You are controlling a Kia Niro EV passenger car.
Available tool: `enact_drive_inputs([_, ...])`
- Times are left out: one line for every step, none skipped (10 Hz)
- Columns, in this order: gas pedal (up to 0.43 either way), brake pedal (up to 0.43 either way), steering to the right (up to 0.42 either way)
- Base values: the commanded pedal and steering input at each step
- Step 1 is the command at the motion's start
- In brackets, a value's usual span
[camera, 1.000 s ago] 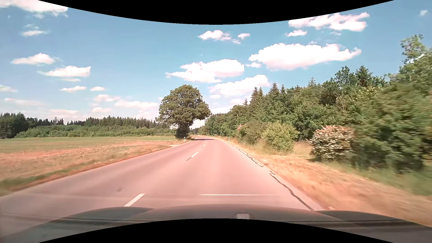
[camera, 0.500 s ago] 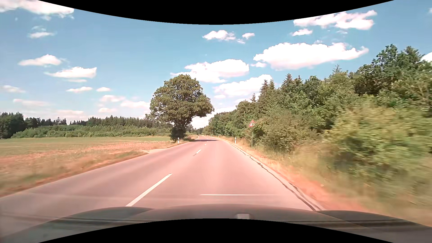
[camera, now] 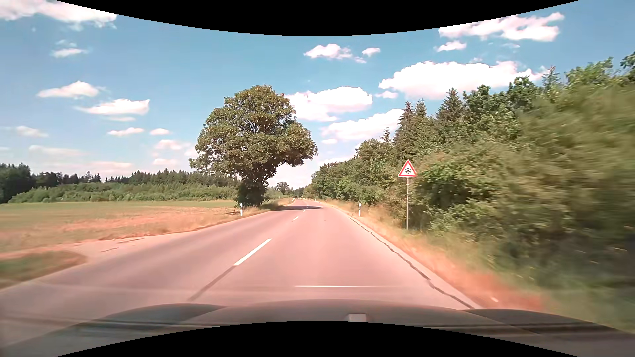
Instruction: Follow the waypoints while adhering to traffic rules and regulations
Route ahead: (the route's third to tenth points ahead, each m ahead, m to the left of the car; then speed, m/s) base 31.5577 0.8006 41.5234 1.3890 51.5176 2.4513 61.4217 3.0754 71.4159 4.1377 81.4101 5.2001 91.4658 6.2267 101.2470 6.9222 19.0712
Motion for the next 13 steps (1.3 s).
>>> enact_drive_inputs([0.209, 0.000, -0.009])
enact_drive_inputs([0.209, 0.000, -0.009])
enact_drive_inputs([0.209, 0.000, -0.009])
enact_drive_inputs([0.209, 0.000, -0.010])
enact_drive_inputs([0.209, 0.000, -0.010])
enact_drive_inputs([0.209, 0.000, -0.010])
enact_drive_inputs([0.209, 0.000, -0.010])
enact_drive_inputs([0.220, 0.000, -0.010])
enact_drive_inputs([0.228, 0.000, -0.010])
enact_drive_inputs([0.240, 0.000, -0.010])
enact_drive_inputs([0.248, 0.000, -0.010])
enact_drive_inputs([0.248, 0.000, -0.011])
enact_drive_inputs([0.248, 0.000, -0.011])
